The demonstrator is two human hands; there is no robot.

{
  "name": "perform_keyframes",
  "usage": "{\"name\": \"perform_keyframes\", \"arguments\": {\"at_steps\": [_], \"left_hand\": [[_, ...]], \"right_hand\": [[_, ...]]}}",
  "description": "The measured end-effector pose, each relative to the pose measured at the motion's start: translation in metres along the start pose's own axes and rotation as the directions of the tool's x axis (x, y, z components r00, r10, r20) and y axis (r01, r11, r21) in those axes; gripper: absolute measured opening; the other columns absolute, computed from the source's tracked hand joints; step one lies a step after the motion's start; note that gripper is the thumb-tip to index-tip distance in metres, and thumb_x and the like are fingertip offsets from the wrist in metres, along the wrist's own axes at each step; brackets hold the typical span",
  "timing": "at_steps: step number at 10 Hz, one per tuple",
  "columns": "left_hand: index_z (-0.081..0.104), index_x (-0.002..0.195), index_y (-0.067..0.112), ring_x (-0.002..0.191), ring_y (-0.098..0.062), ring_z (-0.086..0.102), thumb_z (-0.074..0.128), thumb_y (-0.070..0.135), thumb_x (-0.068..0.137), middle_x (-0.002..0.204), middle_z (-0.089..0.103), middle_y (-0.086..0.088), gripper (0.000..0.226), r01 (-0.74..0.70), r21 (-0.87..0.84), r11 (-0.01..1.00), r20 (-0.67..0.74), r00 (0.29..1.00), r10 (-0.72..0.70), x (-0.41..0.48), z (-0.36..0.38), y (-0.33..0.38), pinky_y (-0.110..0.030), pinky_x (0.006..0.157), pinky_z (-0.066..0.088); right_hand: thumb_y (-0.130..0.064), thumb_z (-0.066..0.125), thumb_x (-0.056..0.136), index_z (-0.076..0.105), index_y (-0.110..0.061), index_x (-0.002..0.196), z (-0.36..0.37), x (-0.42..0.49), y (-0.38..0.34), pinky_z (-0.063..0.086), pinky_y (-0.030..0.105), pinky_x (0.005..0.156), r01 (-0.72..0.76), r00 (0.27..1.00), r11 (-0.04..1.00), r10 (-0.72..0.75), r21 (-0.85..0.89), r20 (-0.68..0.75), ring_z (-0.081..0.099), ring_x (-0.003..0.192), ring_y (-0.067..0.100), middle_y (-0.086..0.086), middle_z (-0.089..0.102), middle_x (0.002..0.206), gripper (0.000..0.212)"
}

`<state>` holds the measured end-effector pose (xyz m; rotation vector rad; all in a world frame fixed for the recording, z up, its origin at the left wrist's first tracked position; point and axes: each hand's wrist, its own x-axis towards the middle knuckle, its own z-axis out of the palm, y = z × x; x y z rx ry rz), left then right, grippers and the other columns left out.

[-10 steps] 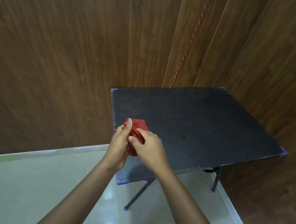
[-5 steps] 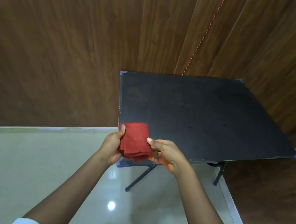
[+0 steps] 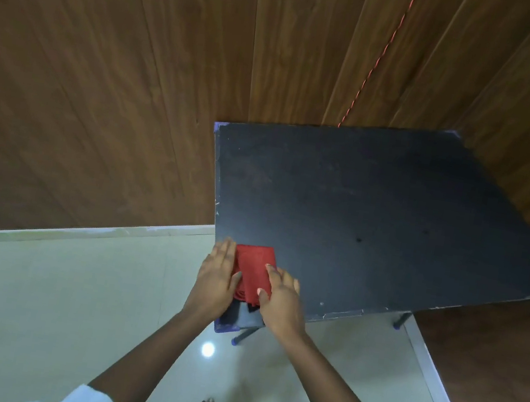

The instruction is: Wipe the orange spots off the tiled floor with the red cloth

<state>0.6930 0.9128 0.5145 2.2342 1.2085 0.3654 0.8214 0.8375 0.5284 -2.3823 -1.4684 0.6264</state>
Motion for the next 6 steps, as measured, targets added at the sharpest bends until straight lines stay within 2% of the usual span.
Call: {"name": "perform_keyframes", "arguments": {"at_steps": [1, 2, 3, 4, 5, 6], "left_hand": [[0.037, 0.138, 0.014, 0.134, -0.021, 0.037, 0.007, 0.039, 0.099, 0.146, 0.038, -0.001, 0.055, -0.256, 0.355, 0.899, 0.176, 0.963, 0.204, -0.011, 0.010, -0.024, -0.039, 0.108, 0.030], [0.037, 0.139, 0.020, 0.130, -0.021, 0.042, 0.006, 0.041, 0.099, 0.145, 0.040, 0.007, 0.055, -0.271, 0.443, 0.855, 0.323, 0.937, 0.130, -0.011, 0.003, -0.049, -0.042, 0.106, 0.022], [0.033, 0.142, 0.021, 0.134, -0.022, 0.035, 0.005, 0.044, 0.098, 0.145, 0.039, 0.006, 0.057, -0.302, 0.501, 0.811, 0.378, 0.919, 0.109, -0.002, -0.003, -0.061, -0.044, 0.107, 0.020], [0.009, 0.147, 0.022, 0.140, -0.020, -0.005, -0.015, 0.063, 0.082, 0.153, 0.005, 0.007, 0.080, -0.341, 0.432, 0.835, 0.457, 0.881, 0.124, 0.003, -0.010, -0.052, -0.045, 0.116, 0.009], [0.018, 0.147, 0.019, 0.143, -0.017, -0.005, -0.006, 0.068, 0.078, 0.156, 0.005, 0.002, 0.088, -0.259, 0.306, 0.916, 0.406, 0.906, 0.121, 0.005, -0.026, -0.030, -0.039, 0.115, -0.003], [0.036, 0.138, 0.009, 0.141, -0.020, 0.019, 0.023, 0.047, 0.085, 0.149, 0.032, -0.010, 0.067, -0.170, 0.243, 0.955, 0.183, 0.975, 0.127, 0.017, -0.044, 0.001, -0.036, 0.115, 0.009]], "right_hand": [[-0.027, 0.026, 0.100, 0.023, -0.019, 0.147, 0.006, 0.002, 0.006, 0.013, 0.037, 0.115, 0.188, 0.981, 0.970, -0.179, -0.152, 0.075, 0.008, 0.143, 0.016, -0.003, 0.012, 0.157, 0.048], [-0.039, 0.010, 0.090, 0.034, -0.014, 0.143, 0.023, -0.004, 0.011, 0.019, 0.046, 0.112, 0.234, 0.963, 0.914, -0.171, -0.332, 0.208, 0.019, 0.142, 0.018, 0.001, 0.024, 0.154, 0.063], [-0.044, 0.000, 0.084, 0.021, -0.014, 0.147, 0.030, 0.000, 0.013, 0.013, 0.051, 0.112, 0.245, 0.958, 0.907, -0.173, -0.343, 0.228, 0.008, 0.144, 0.018, -0.001, 0.007, 0.156, 0.073], [-0.039, 0.015, 0.099, 0.005, -0.022, 0.149, 0.023, 0.010, 0.011, -0.005, 0.048, 0.113, 0.181, 0.938, 0.976, -0.135, -0.118, 0.318, -0.012, 0.143, 0.010, -0.007, -0.010, 0.157, 0.054], [-0.030, 0.035, 0.099, 0.027, -0.024, 0.146, 0.011, 0.018, 0.016, 0.010, 0.041, 0.117, 0.072, 0.972, 0.975, -0.116, 0.211, 0.205, 0.011, 0.144, 0.013, 0.000, 0.020, 0.155, 0.047], [-0.018, 0.047, 0.094, 0.049, -0.020, 0.134, -0.018, 0.020, 0.021, 0.029, 0.035, 0.110, 0.059, 0.998, 0.901, -0.042, 0.430, -0.050, 0.037, 0.134, 0.021, 0.010, 0.048, 0.140, 0.040]]}}
